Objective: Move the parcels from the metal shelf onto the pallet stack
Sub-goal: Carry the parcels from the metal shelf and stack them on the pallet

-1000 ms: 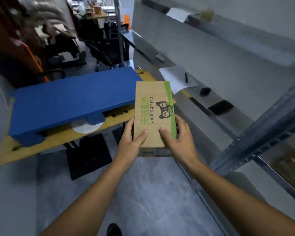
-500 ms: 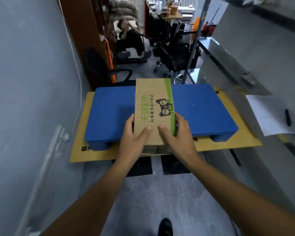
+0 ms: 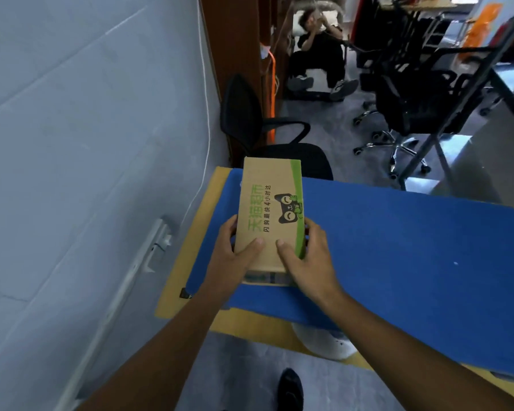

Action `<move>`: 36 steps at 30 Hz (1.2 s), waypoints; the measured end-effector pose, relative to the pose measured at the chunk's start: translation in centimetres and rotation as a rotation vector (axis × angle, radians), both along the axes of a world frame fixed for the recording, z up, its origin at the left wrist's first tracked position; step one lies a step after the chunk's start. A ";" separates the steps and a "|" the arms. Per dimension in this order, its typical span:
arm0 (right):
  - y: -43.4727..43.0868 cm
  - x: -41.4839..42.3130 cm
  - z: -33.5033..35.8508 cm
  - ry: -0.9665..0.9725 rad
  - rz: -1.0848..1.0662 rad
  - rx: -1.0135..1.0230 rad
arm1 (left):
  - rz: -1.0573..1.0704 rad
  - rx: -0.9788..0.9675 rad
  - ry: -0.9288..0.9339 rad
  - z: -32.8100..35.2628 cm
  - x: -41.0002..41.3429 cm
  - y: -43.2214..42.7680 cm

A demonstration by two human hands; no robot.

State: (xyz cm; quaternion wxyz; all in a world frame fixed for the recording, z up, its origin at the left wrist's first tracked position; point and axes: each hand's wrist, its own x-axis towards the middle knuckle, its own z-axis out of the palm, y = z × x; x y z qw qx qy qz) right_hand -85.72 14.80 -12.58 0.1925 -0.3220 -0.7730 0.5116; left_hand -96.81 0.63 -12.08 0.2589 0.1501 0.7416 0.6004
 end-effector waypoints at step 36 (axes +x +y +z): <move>-3.2 -14.4 -2.9 -0.270 -0.130 -0.181 | -0.170 -0.037 -0.029 -5.6 -17.5 -0.7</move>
